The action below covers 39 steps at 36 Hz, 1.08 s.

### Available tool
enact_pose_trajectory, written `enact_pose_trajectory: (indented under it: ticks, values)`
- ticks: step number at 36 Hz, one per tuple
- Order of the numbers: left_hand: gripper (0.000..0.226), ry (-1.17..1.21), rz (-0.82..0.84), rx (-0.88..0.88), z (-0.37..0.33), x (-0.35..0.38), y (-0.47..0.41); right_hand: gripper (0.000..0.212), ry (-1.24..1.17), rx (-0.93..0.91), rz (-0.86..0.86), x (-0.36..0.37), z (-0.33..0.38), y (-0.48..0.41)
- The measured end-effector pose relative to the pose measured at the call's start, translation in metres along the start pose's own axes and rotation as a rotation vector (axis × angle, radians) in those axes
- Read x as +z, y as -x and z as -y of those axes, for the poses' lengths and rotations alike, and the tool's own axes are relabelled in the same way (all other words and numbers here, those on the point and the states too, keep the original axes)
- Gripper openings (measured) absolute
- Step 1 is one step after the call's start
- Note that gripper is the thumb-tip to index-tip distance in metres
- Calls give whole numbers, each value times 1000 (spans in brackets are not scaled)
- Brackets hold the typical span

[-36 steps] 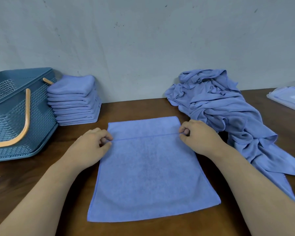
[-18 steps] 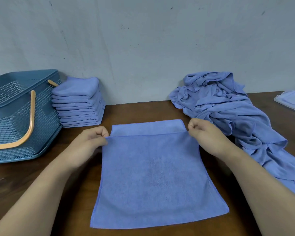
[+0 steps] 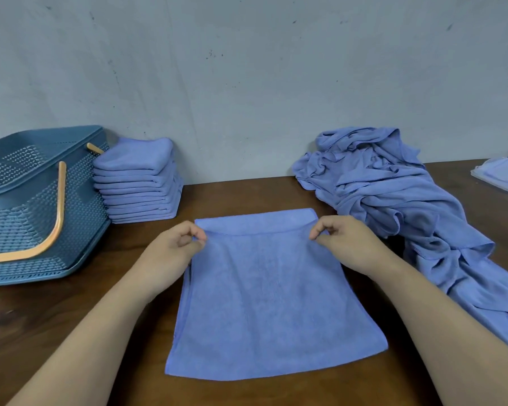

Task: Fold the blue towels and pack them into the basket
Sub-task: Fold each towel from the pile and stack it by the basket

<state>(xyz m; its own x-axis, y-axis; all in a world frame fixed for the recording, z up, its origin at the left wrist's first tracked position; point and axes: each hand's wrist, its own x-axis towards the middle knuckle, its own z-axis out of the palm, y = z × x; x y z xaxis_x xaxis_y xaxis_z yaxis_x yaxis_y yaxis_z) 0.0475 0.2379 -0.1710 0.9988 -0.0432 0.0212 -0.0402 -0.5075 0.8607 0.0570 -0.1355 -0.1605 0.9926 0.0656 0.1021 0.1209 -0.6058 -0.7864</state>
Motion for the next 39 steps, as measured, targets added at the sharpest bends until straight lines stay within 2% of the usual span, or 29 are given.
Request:
enact_pose_trajectory:
  ticks: [3,8,11,15,19,24,28,36,39]
  values:
    - [27,-29,-16,15,-2,1,3,31,-41,-22,-70,4,2,1]
    - [23,223,-186,109,-16,2,4,39,-214,-97,-263,10,2,-6]
    - [28,244,-256,82,-17,7,-1,34,-113,-133,-255,14,3,-13]
    - [41,-200,-117,85,-3,15,-3,31,165,-149,-76,22,-1,-14]
    - [36,-458,-49,147,4,21,0,35,311,-150,-51,26,-7,-12]
    - [42,-593,-1,165,-1,22,5,37,417,-156,-6,25,-6,-9]
    - [46,-706,104,130,-6,10,12,38,392,-141,16,17,-4,-4]
    - [34,-684,291,60,-19,-18,24,37,288,-41,196,-8,-1,9]
    - [36,-630,269,61,-18,-21,23,29,236,-61,155,-7,0,9]
